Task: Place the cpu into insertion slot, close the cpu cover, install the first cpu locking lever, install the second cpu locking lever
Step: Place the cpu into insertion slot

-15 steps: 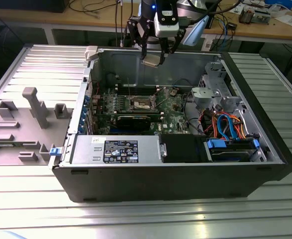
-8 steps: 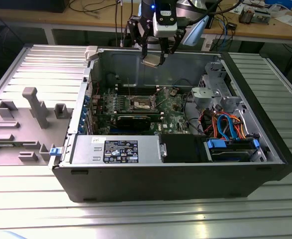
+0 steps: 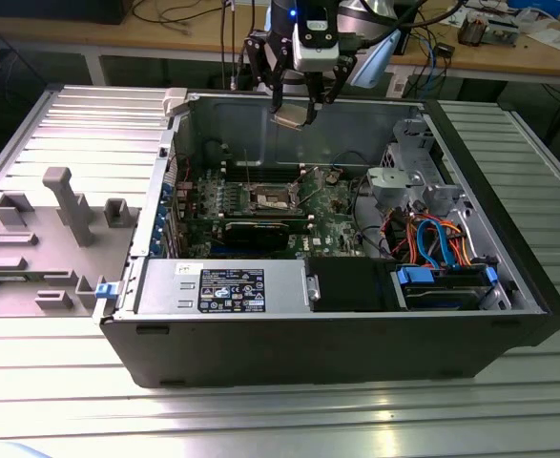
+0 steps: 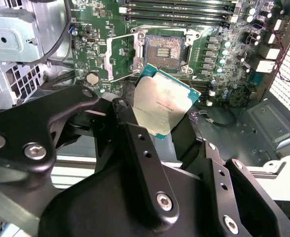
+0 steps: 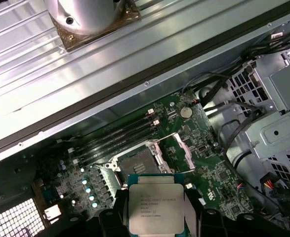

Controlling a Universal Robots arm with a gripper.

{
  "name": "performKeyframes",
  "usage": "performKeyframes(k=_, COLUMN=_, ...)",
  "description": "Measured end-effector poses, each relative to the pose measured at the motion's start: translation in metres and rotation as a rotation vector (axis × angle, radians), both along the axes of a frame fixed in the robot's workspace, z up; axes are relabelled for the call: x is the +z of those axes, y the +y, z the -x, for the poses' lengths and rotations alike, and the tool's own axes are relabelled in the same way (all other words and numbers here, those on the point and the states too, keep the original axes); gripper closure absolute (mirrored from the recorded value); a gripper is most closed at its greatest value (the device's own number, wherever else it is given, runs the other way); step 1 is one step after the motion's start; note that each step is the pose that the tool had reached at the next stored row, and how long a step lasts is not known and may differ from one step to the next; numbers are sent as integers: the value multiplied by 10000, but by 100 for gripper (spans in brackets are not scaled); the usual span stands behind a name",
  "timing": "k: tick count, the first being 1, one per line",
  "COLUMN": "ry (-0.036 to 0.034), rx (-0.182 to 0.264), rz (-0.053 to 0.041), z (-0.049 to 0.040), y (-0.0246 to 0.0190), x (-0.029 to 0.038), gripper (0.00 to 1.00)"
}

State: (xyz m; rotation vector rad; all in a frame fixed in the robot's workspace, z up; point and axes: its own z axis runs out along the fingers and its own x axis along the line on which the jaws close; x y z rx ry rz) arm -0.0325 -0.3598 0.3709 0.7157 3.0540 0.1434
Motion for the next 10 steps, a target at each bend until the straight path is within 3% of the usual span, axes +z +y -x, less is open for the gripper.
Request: performKeyframes(k=10, ry=1, rx=-765, rz=0, z=0, y=0, x=-1, gripper=46)
